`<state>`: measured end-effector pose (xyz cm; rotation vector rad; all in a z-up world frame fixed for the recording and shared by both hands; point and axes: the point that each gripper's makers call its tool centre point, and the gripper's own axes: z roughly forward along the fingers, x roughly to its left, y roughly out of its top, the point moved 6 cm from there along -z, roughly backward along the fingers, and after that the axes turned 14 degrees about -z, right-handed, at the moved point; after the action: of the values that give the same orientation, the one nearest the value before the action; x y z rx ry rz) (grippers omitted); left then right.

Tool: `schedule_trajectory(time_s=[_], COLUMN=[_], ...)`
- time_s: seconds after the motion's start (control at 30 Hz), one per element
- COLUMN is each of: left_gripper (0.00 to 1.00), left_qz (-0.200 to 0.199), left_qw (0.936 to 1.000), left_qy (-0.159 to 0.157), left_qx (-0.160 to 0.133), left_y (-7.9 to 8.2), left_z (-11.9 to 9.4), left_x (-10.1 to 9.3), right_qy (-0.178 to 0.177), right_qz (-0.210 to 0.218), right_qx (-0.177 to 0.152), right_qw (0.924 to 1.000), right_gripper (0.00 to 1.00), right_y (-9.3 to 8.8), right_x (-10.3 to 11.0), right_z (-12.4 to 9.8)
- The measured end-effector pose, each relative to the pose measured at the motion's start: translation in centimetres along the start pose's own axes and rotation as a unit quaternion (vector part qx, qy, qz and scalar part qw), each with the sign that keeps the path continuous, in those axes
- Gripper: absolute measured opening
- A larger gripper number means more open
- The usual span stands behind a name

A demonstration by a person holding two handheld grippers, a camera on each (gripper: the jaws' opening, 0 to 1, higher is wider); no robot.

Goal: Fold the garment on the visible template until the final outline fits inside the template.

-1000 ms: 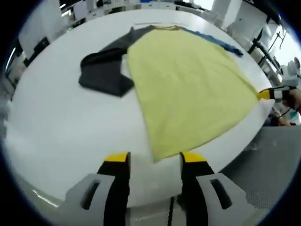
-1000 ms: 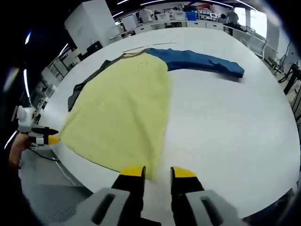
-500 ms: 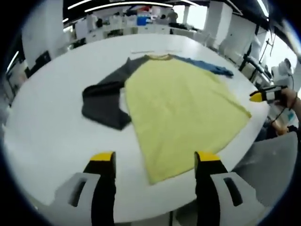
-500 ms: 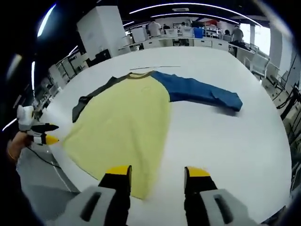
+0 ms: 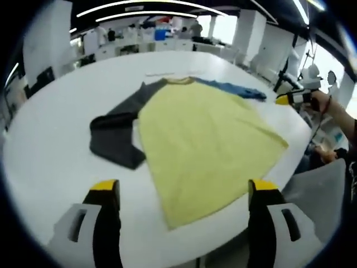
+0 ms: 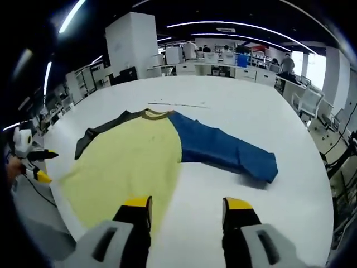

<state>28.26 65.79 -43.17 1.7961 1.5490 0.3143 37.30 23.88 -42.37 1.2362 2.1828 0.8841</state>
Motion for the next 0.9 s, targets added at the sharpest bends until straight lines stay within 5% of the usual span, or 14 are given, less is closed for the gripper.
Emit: schedule_trajectory(time_s=[0.47,0.67,0.73,0.9], left_gripper=[0.99,0.99,0.98,0.97], left_qz=[0.049,0.051,0.048,0.038], left_qw=[0.9986,0.9985,0.9987,0.9992], left_qy=[0.004,0.002,0.003,0.007], left_qx=[-0.018,-0.017,-0.015,-0.008], left_y=[1.6,1.7,1.7,1.5], left_z=[0.3,0.6,0.7,0.8], left_x=[-0.8,-0.9,-0.7,-0.2], right_qy=[-0.050,-0.056,-0.062,-0.055], right_qz=[-0.045,-0.078,-0.120,-0.129], right_qx=[-0.011,0.024,0.048,0.048], right_qw=[0.9976,0.9950,0.9896,0.9889], right_gripper=[0.41,0.35,0.33,0.18], right_y=[0.7,-0.3,-0.8,-1.1], right_x=[-5.4,-7.1,-7.5,-7.6], right_z=[3.5,5.4,5.8,6.8])
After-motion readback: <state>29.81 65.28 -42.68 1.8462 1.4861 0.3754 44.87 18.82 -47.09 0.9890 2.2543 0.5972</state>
